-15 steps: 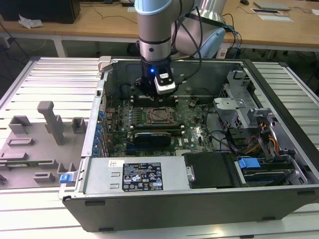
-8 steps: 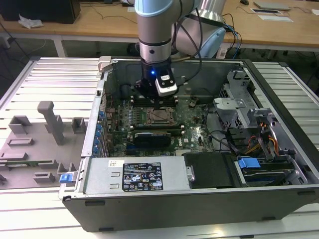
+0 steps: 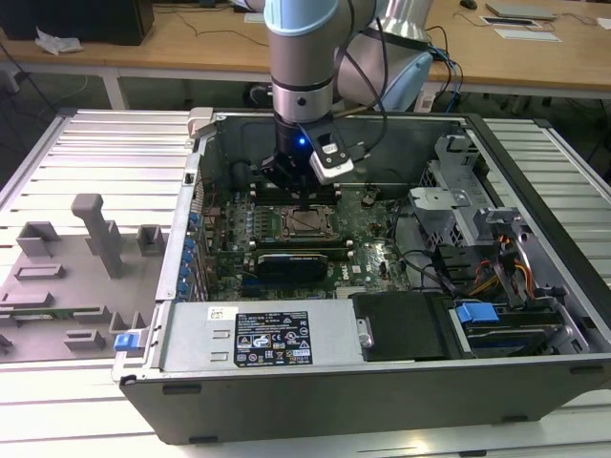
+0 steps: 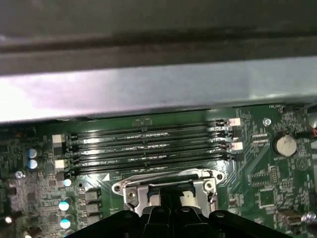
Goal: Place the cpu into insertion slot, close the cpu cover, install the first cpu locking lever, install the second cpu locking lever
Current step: 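Install the first cpu locking lever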
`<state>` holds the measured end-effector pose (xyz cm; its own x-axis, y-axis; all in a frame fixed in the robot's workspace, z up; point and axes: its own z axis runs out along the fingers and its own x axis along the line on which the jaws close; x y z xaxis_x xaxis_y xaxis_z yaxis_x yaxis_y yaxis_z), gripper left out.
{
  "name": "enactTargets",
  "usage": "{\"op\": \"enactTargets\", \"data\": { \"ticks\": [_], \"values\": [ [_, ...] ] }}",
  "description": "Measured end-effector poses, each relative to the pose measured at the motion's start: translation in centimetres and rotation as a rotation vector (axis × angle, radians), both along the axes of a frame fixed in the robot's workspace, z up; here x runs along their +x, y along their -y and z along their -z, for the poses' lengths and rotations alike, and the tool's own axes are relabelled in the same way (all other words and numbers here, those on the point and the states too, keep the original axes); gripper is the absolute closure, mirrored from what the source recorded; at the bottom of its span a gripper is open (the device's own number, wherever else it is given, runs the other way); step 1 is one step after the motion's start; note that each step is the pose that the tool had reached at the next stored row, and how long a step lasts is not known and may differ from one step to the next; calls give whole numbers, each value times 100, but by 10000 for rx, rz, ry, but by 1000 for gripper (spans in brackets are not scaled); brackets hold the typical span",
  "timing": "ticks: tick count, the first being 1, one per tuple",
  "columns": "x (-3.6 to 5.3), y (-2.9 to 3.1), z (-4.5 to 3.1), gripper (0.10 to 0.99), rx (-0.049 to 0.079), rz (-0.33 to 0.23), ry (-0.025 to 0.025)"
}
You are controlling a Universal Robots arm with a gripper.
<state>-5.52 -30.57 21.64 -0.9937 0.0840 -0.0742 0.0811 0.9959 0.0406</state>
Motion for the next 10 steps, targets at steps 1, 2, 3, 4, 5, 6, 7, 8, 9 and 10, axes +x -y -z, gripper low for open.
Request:
{"op": "enactTargets", "data": {
  "ticks": [1, 2, 3, 4, 5, 6, 7, 8, 9, 10],
  "values": [
    [4, 12, 0, 980, -15, -45, -20],
    [5, 22, 0, 980, -26, -72, -30],
    [5, 32, 0, 980, -36, -95, -37],
    [5, 44, 0, 980, -47, -117, -42],
    [5, 56, 1, 980, -57, -139, -46],
    [5, 68, 1, 980, -67, -159, -50],
    [5, 83, 1, 980, -81, -185, -55],
    [5, 97, 1, 980, -93, -209, -60],
    [5, 110, 1, 980, -104, -234, -65],
    [5, 122, 1, 980, -115, -257, -71]
  ]
}}
